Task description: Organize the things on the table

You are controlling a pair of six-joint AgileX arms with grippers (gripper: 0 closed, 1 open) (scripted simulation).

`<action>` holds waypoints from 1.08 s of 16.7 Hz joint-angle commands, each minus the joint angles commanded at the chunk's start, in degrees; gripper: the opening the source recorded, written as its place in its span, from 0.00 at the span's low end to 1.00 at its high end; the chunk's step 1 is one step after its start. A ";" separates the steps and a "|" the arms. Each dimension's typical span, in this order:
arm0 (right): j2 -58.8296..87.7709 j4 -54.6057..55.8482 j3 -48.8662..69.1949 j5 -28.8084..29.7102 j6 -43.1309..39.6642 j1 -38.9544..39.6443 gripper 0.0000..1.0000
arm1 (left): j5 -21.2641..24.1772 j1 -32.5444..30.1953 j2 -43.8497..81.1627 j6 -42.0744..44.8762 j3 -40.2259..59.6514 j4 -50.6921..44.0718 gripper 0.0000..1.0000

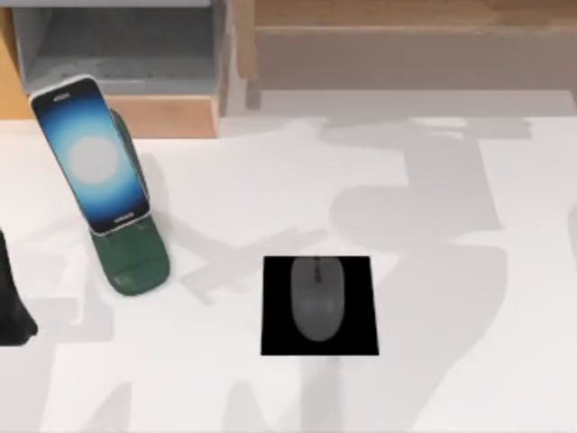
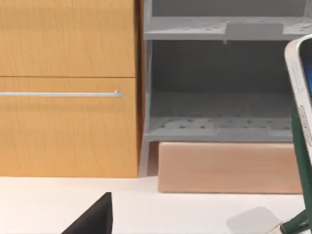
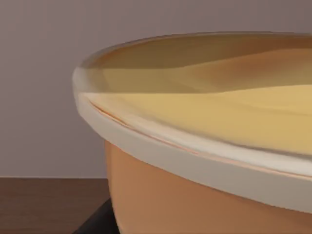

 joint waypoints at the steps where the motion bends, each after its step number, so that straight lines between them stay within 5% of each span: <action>1: 0.00 0.00 0.00 0.00 0.00 0.00 0.08 | 0.00 0.00 0.00 0.00 0.00 0.00 1.00; 13: 0.00 0.00 0.00 0.00 0.00 0.00 0.98 | 0.00 0.00 0.00 0.00 0.00 0.00 1.00; 18: 0.00 0.00 0.00 0.00 0.00 0.00 1.00 | 0.00 0.00 0.00 0.00 0.00 0.00 1.00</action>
